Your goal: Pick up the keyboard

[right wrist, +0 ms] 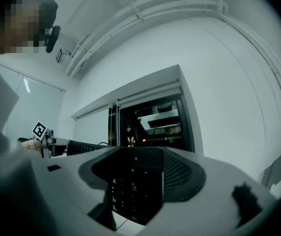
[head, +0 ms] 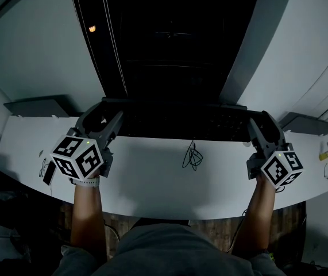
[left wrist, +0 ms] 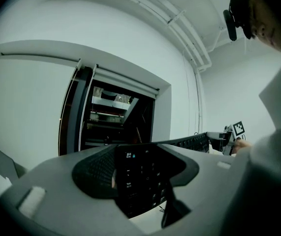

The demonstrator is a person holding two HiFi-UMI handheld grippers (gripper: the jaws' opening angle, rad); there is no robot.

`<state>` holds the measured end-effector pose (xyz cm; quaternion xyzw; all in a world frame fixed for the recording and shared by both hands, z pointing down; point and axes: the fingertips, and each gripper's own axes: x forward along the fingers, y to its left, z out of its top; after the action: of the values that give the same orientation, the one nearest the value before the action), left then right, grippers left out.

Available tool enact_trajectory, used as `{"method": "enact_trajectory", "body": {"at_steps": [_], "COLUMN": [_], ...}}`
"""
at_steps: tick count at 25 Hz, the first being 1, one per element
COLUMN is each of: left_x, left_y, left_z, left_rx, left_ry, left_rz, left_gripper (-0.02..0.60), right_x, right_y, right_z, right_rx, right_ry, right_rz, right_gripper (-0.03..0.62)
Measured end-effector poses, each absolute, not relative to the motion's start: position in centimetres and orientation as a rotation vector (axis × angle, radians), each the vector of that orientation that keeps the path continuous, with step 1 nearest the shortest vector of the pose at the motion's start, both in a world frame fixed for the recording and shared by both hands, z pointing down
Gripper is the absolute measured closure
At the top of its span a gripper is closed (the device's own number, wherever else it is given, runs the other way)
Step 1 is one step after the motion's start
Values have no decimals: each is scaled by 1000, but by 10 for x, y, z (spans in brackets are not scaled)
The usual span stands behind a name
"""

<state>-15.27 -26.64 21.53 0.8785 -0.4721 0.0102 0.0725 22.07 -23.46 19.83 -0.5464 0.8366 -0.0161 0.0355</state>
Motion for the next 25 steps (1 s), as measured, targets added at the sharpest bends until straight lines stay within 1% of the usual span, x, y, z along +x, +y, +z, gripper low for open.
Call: {"method": "enact_trajectory", "body": {"at_steps": [11,25], "left_x": [-161,-161], "left_y": [-267,-273], "left_z": [197,193], "left_rx": [2662,2677], "left_ry": [-1435,-1433], "left_rz": [-14,-22], "left_gripper": [345,344], "right_x": [213,211], "right_y": [-236,-238], "right_z": [181,178], "right_rx": [-1664,-1666], "right_ry": [2558,2563], "right_rz": [-4,5], "right_gripper": [336,336]}}
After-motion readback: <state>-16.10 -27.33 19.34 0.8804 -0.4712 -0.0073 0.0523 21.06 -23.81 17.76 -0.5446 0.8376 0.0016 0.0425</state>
